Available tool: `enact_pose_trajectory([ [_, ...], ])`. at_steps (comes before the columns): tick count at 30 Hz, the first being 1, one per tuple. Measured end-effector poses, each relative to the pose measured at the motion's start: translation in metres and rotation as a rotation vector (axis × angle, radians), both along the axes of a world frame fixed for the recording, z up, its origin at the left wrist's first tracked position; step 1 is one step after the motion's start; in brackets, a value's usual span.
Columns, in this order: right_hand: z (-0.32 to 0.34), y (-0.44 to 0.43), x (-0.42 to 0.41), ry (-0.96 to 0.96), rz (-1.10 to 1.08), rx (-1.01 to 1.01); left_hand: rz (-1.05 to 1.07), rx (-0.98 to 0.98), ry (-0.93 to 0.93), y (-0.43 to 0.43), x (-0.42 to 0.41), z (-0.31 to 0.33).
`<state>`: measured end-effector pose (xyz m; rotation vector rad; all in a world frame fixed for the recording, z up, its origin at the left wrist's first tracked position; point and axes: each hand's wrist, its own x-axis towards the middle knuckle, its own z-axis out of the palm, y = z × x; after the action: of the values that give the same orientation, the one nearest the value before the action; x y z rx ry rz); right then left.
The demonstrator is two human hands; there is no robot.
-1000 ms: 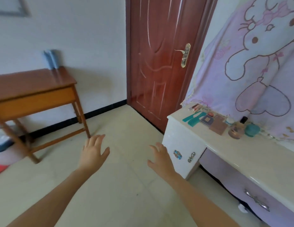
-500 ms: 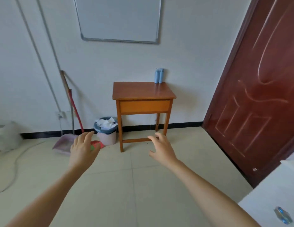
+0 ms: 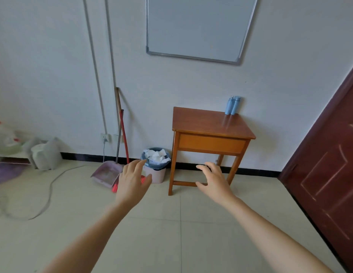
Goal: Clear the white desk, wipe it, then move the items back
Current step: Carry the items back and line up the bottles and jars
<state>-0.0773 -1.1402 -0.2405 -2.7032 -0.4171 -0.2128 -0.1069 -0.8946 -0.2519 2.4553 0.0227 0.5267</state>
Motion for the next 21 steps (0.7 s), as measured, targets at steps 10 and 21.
enact_pose_trajectory([
  [10, 0.025, -0.049, 0.165, -0.068, 0.1, 0.09, 0.014, -0.006, -0.035, -0.051, 0.166, 0.013],
  [21, -0.016, -0.111, 0.306, 0.027, 0.05, 0.095, -0.009, -0.152, 0.147, -0.123, 0.308, -0.046],
])
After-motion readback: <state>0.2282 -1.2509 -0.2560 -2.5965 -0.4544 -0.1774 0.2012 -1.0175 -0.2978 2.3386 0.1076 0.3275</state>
